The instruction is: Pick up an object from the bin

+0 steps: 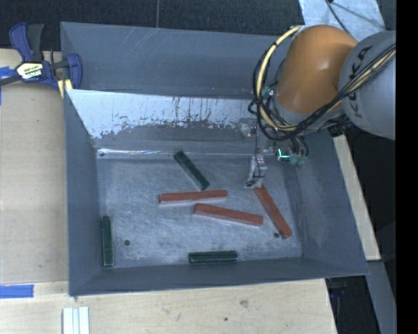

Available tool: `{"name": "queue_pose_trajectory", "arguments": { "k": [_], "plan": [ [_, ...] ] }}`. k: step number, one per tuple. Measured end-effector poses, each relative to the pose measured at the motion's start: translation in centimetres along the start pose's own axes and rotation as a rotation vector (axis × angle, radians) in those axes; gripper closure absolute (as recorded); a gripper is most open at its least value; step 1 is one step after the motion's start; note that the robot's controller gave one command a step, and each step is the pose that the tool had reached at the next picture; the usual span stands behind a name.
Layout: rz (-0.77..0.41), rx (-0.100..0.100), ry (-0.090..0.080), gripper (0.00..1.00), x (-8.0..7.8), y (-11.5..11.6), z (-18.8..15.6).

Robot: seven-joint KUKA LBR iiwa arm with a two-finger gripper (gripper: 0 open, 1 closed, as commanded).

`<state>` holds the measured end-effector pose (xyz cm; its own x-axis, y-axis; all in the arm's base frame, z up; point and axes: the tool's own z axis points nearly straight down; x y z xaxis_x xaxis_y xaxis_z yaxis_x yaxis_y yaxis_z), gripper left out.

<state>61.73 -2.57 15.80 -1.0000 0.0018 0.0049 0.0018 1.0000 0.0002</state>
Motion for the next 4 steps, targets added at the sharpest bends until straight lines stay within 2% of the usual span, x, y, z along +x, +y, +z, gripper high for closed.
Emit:
{"name": "queue_pose_trajectory", "arguments": {
  "k": [1,2,3,4],
  "plan": [
    [0.016,0.001,0.001,0.0,6.6,-5.8,8.9],
    [0.104,-0.002,-0.004,0.0,12.3,-1.9,8.5],
    [0.104,0.0,-0.008,1.0,12.1,-2.1,8.5],
    [-0.002,0.003,-0.015,1.0,12.4,-4.5,-3.5]
  ]
}}
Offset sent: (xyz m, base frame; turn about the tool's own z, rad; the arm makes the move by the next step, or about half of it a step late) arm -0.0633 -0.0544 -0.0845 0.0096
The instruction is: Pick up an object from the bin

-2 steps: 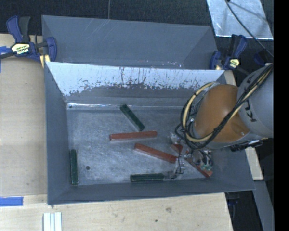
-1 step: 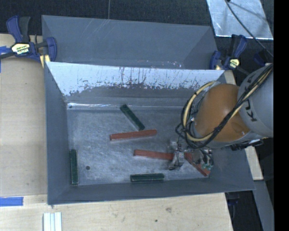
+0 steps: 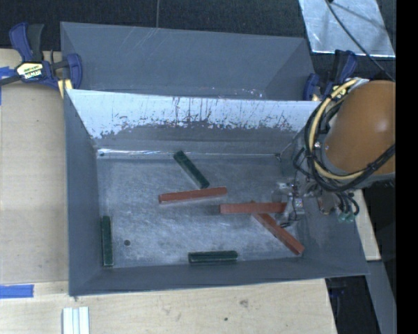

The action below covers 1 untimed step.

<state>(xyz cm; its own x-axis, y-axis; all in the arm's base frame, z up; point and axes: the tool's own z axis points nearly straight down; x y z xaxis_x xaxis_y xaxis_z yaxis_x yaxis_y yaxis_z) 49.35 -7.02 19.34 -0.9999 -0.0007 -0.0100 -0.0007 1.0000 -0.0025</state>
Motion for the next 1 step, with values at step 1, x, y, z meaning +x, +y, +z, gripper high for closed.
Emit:
{"name": "queue_pose_trajectory", "arguments": {
  "k": [1],
  "plan": [
    [-0.359,-0.002,0.0,1.0,-1.26,1.09,-7.8]
  ]
}}
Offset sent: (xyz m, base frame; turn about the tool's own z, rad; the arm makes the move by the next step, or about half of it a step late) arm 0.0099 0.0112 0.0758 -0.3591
